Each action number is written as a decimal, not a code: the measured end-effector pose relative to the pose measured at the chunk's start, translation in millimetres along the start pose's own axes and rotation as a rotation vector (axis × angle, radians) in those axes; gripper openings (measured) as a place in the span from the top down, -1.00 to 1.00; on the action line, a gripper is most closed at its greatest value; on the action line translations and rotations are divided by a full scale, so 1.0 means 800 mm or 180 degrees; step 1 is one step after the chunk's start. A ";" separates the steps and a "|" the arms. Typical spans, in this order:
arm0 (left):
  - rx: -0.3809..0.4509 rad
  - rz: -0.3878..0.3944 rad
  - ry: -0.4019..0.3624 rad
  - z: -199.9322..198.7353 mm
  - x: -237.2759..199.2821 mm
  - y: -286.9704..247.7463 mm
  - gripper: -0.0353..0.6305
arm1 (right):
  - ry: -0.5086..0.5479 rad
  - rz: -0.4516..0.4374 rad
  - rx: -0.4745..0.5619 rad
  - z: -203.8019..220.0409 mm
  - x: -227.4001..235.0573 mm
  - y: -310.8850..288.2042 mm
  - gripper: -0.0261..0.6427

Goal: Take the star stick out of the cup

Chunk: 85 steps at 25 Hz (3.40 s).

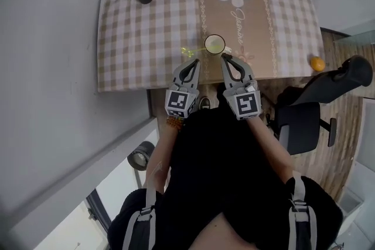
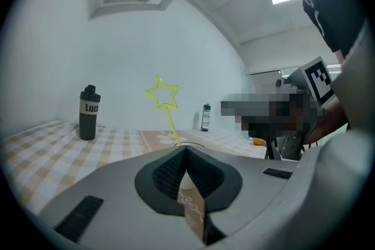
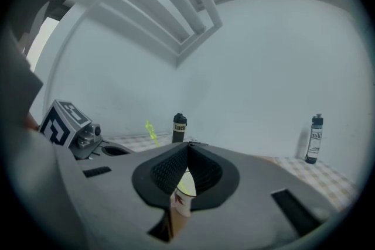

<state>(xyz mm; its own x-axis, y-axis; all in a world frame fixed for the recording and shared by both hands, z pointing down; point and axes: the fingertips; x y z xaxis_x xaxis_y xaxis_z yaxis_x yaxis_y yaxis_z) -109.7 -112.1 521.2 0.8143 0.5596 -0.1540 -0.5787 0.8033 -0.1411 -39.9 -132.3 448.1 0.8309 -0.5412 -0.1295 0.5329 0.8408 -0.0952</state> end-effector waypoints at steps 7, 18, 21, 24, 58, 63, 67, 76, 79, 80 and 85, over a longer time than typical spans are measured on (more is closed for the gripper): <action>-0.0038 0.0093 0.0014 0.010 -0.016 -0.030 0.73 | -0.0041 0.0176 -0.0076 0.019 0.025 -0.011 0.90; -0.0074 0.0221 0.0088 0.006 -0.028 -0.058 0.73 | -0.0060 0.0291 -0.0205 0.032 0.046 -0.017 0.90; -0.0069 0.0276 0.0117 0.004 -0.027 -0.065 0.73 | -0.0071 0.0322 -0.0240 0.035 0.051 -0.020 0.90; -0.0079 0.0303 0.0131 0.006 -0.026 -0.070 0.73 | -0.0064 0.0344 -0.0242 0.037 0.055 -0.022 0.90; -0.0060 0.0243 0.0151 0.006 -0.027 -0.070 0.85 | -0.0090 0.0299 -0.0231 0.032 0.046 -0.024 0.90; -0.0030 0.0239 0.0153 -0.003 -0.022 -0.070 0.85 | -0.0014 0.0202 -0.0165 0.024 0.034 -0.022 0.90; 0.0015 0.0245 0.0114 -0.015 -0.016 -0.066 0.85 | 0.0029 0.0154 -0.0114 0.020 0.026 -0.019 0.90; 0.0142 0.0237 0.0029 -0.044 -0.007 -0.049 0.85 | 0.0003 0.0160 -0.0059 0.012 0.018 -0.013 0.90; 0.0197 0.0210 0.0000 -0.055 -0.004 -0.042 0.85 | 0.0003 0.0159 -0.0041 0.010 0.015 -0.010 0.90; 0.0222 0.0197 -0.0003 -0.060 -0.003 -0.039 0.85 | 0.0002 0.0160 -0.0037 0.009 0.014 -0.009 0.90; 0.0342 0.0134 -0.0033 -0.083 -0.001 -0.021 0.85 | 0.0005 0.0162 -0.0036 0.006 0.008 -0.006 0.90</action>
<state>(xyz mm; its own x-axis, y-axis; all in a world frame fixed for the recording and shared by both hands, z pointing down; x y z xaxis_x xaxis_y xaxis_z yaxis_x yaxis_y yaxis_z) -103.3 -139.7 458.7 0.7902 0.5949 -0.1475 -0.6046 0.7960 -0.0289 -36.0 -139.8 452.2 0.8566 -0.4977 -0.1360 0.4880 0.8672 -0.0996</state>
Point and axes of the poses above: the fingertips, and each gripper's own axes: y backward along the fingers, x to its right, z out of its underside, and after that the axes turned 13 degrees about z, right-handed
